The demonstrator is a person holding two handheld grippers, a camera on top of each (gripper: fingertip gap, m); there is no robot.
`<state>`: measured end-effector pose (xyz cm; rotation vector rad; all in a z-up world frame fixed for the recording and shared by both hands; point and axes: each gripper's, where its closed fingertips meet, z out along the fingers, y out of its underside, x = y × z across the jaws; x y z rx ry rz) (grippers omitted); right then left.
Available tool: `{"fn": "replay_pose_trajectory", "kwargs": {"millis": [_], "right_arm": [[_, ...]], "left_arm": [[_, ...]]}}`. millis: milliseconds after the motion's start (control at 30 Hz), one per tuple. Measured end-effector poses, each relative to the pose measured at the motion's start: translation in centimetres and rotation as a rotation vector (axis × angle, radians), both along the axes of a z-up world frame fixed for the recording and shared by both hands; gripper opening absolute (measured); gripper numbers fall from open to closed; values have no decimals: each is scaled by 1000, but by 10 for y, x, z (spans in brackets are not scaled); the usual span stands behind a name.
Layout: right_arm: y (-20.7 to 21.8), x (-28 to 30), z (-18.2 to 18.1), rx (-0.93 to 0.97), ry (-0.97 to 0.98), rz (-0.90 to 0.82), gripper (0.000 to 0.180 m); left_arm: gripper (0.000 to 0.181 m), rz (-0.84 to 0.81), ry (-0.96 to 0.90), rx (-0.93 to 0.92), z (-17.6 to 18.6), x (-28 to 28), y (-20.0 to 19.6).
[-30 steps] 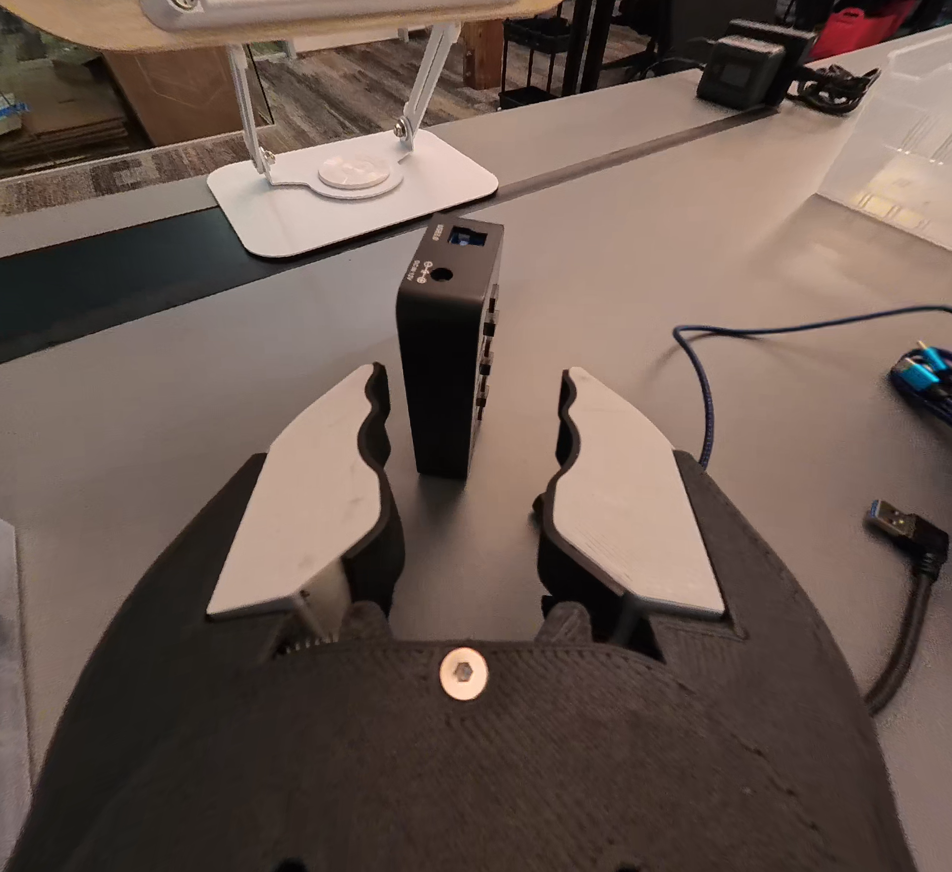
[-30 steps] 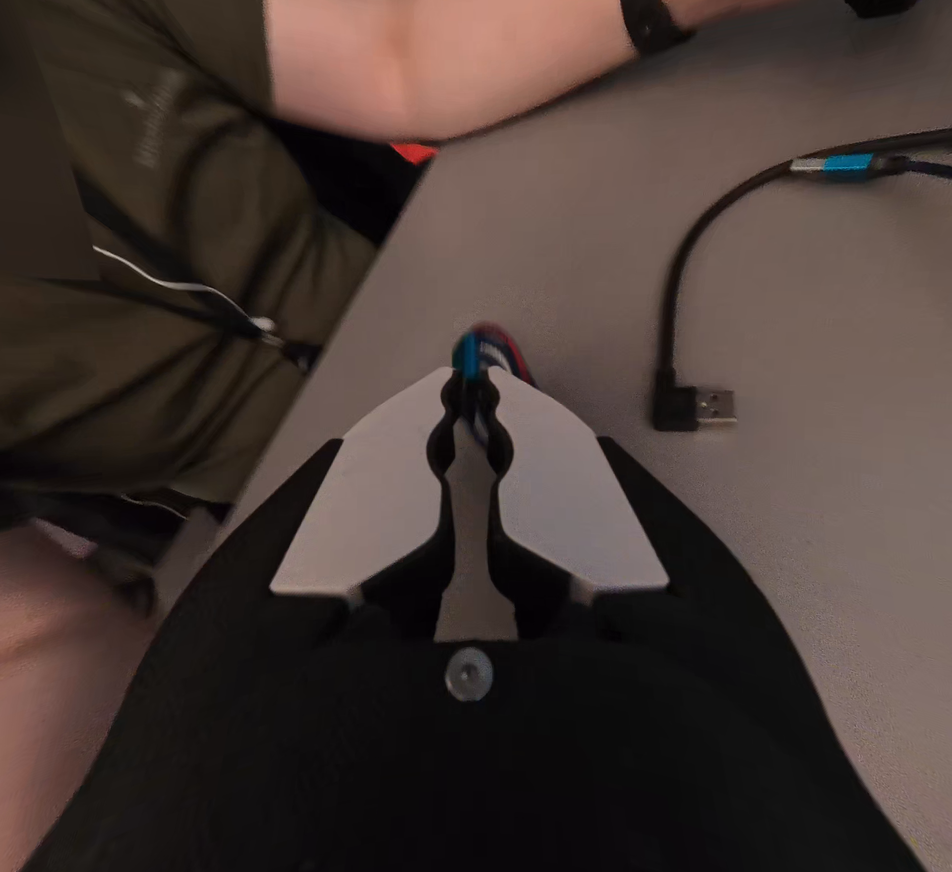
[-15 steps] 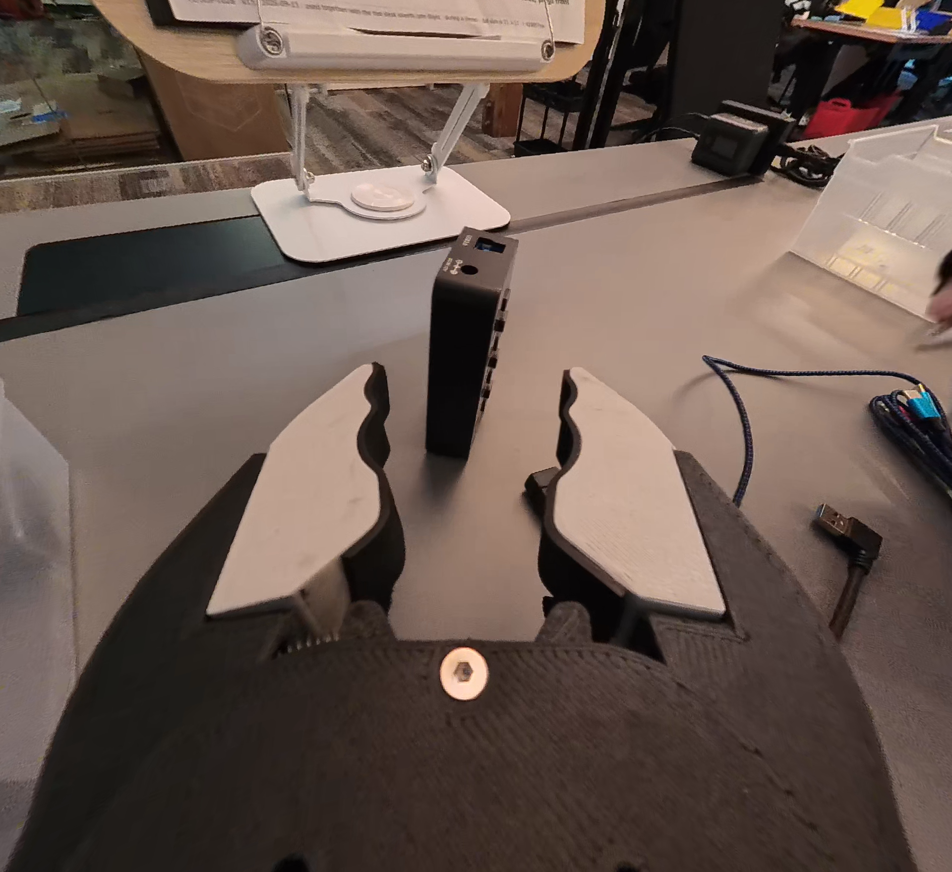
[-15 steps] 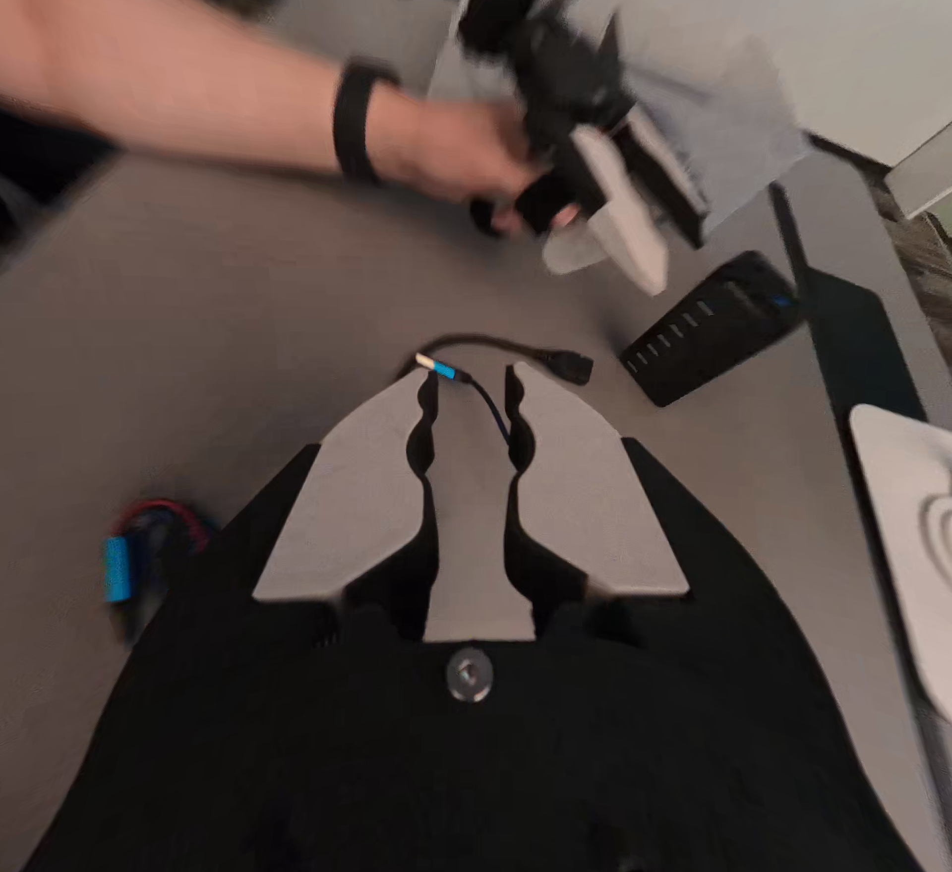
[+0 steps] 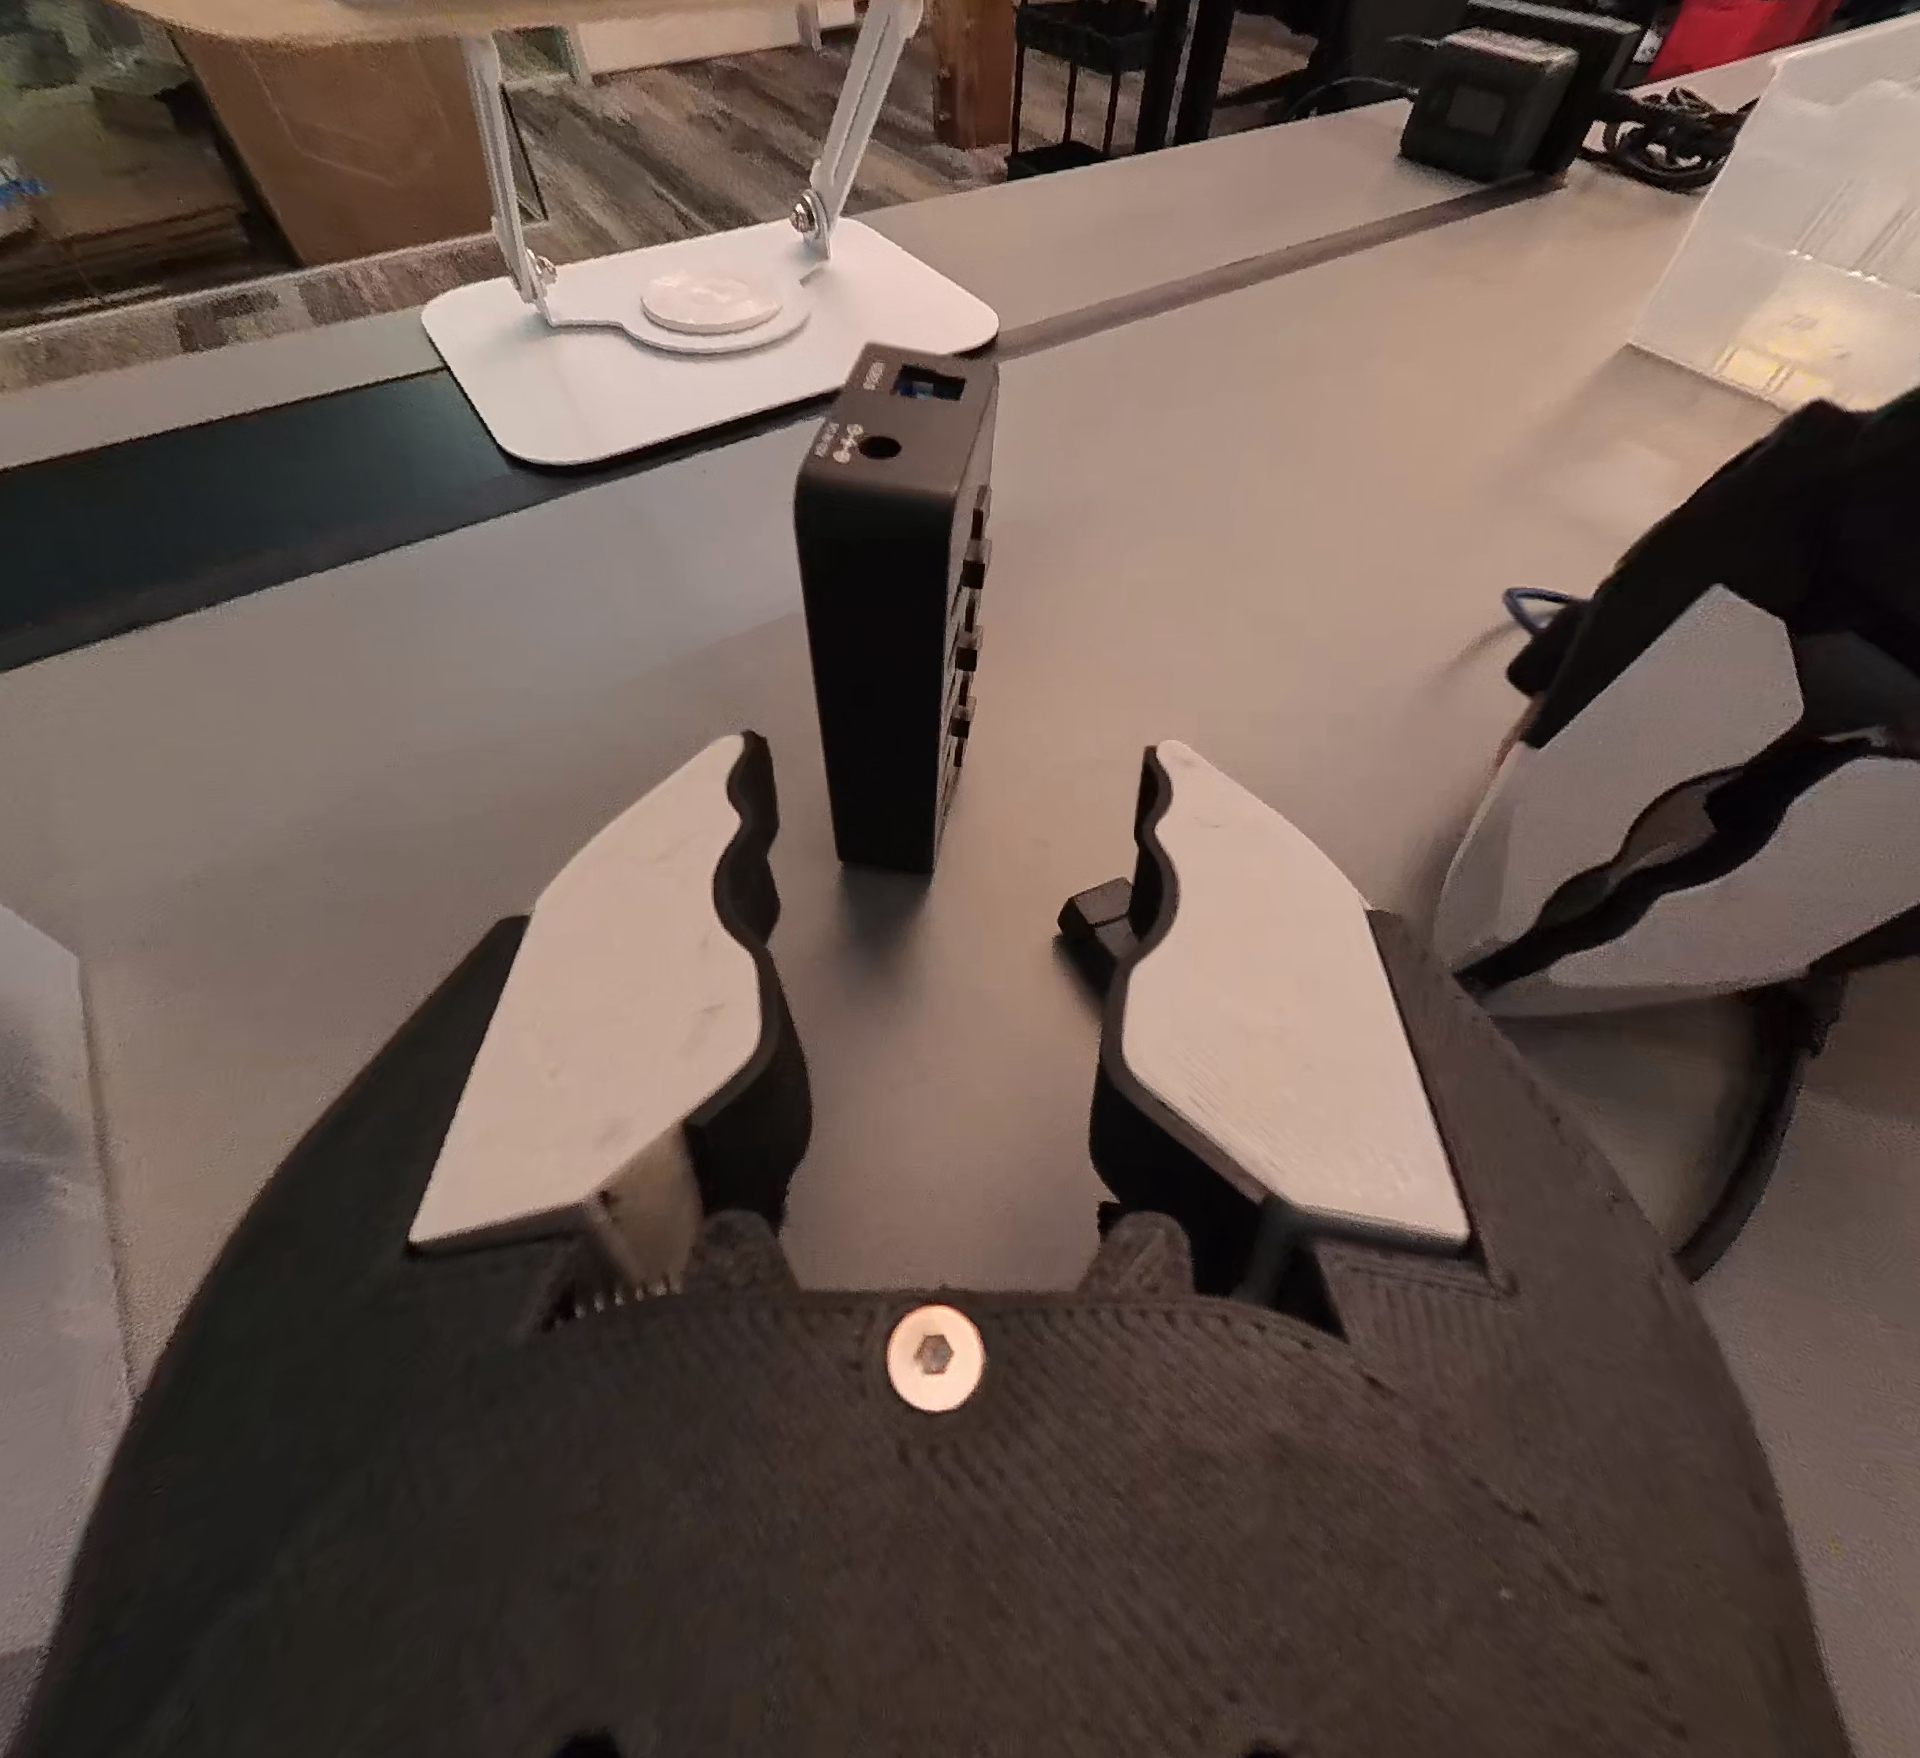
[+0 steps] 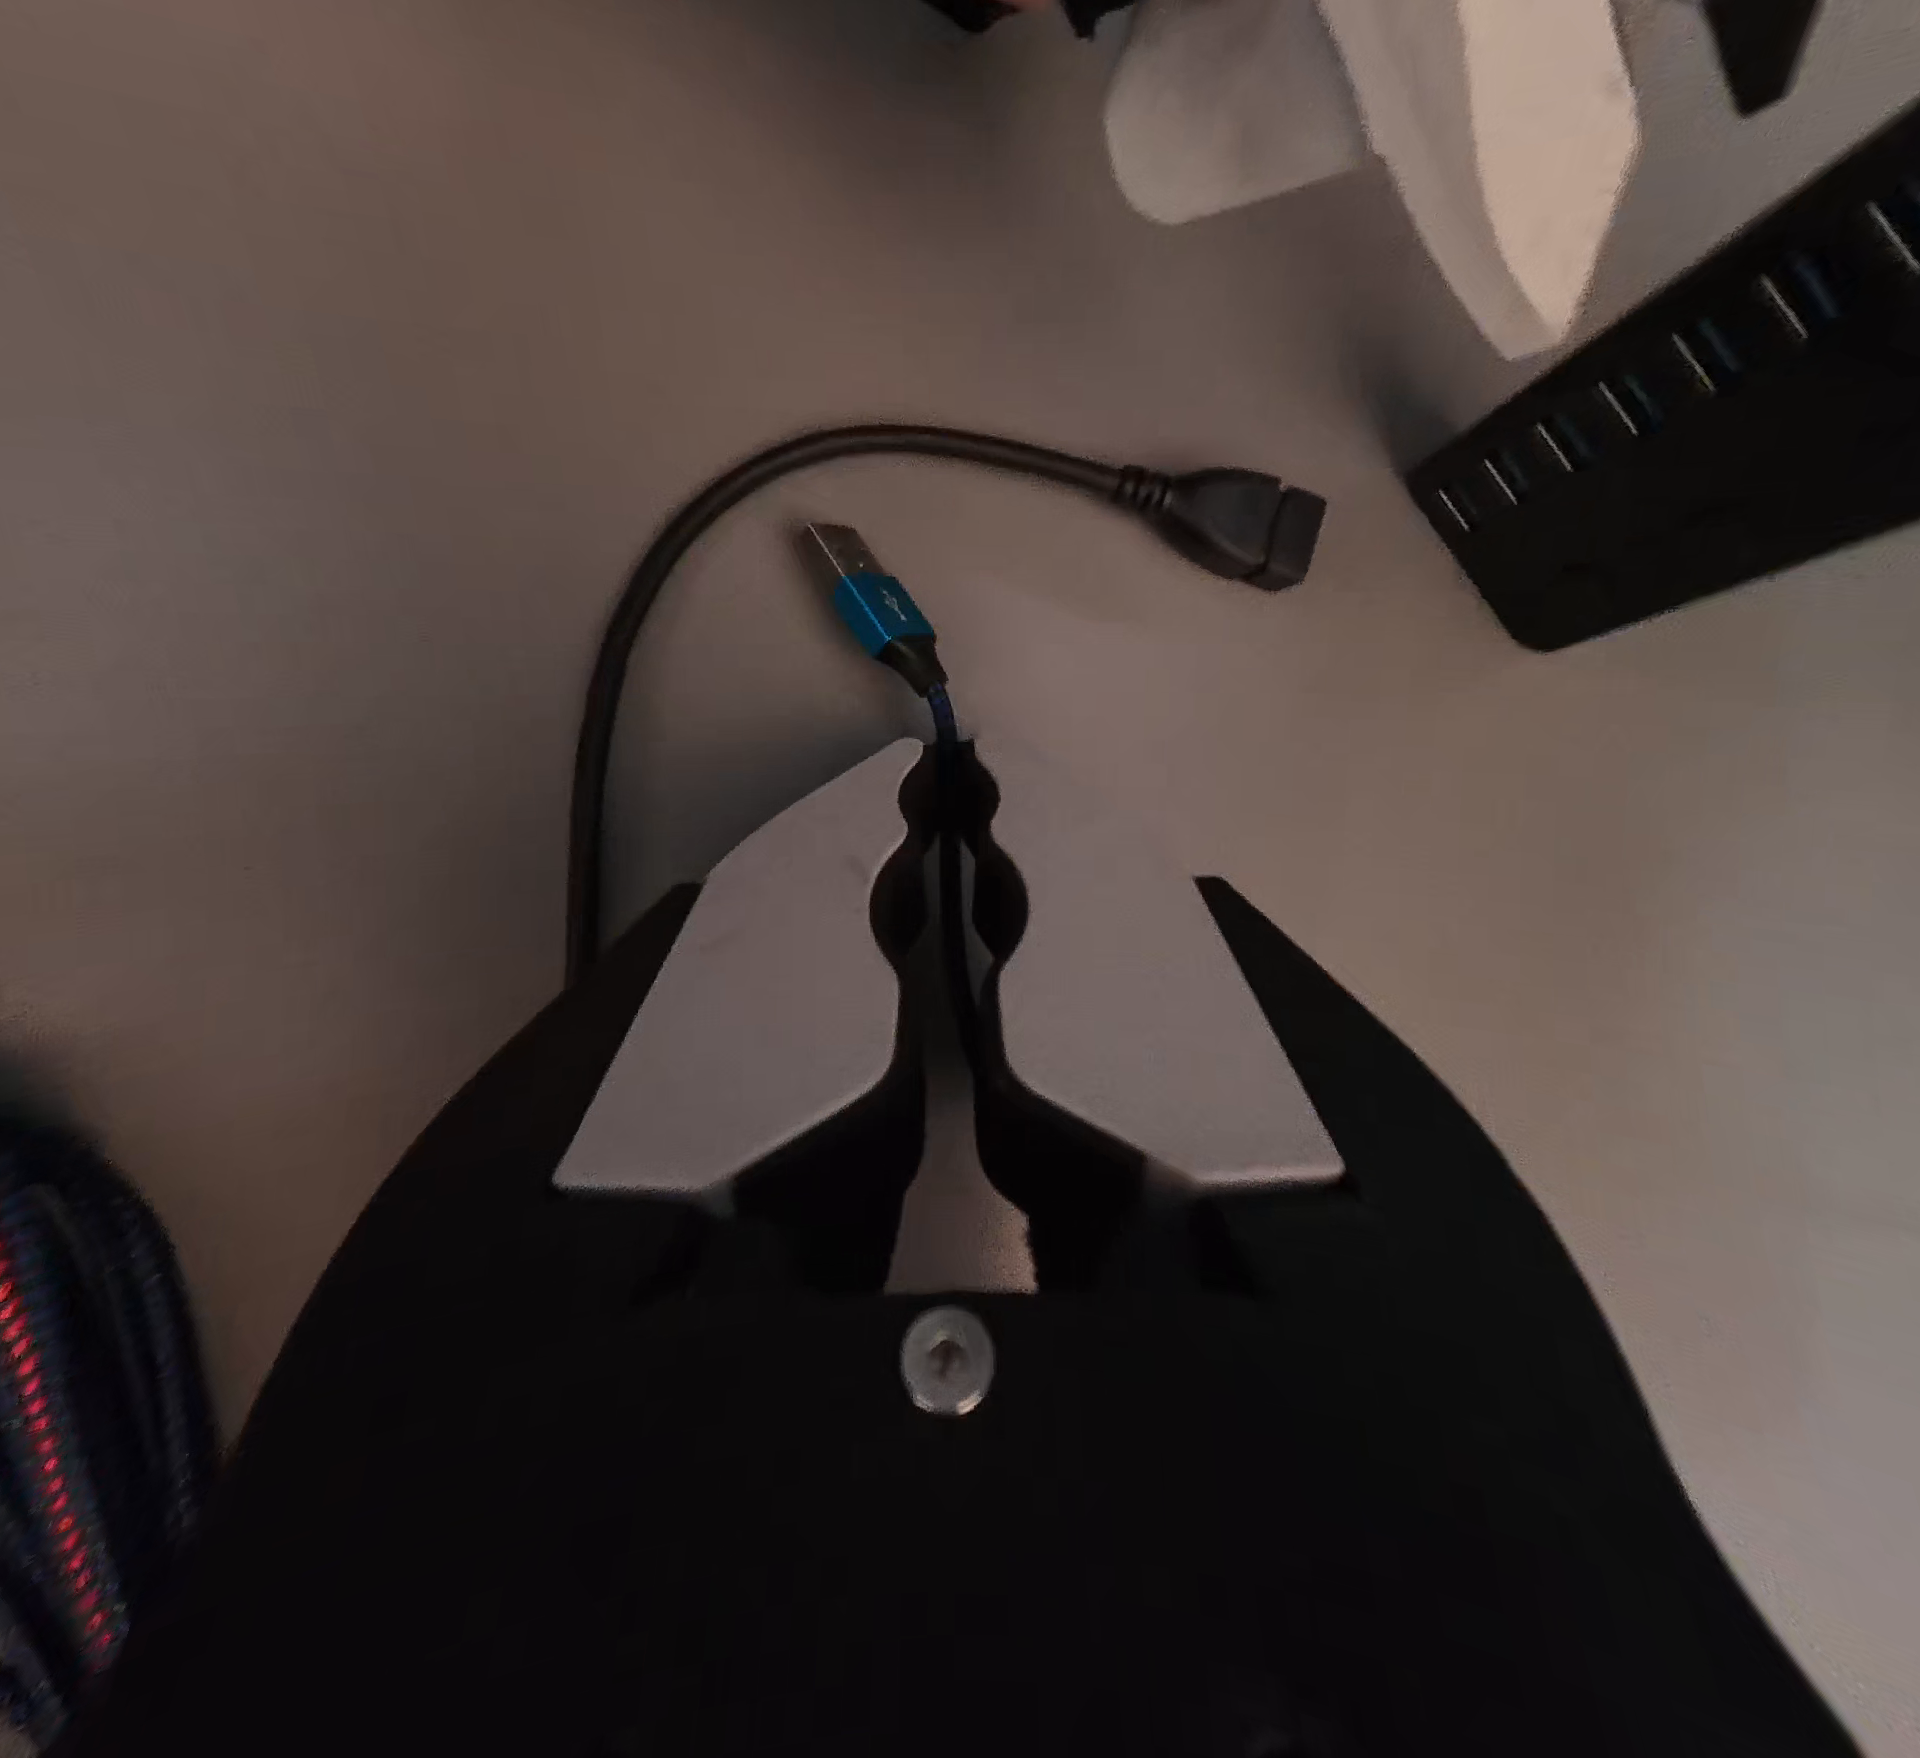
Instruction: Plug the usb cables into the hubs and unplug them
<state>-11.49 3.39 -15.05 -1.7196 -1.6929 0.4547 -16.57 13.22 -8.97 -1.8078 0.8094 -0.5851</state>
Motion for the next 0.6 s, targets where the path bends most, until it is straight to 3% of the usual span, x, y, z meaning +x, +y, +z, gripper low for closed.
{"fn": "replay_pose_trajectory", "kwargs": {"millis": [200,467,600], "right_arm": [[-2,17,28,47,223,-8,3],[-47,46,140,-237,870,250,3],[-51,57,148,-243,910,277,3]], "left_arm": [[65,-6,3,14,2,2,-2],[65,12,-107,103,31,-5,-3],[64,11,-147,181,50,-6,-8]]}}
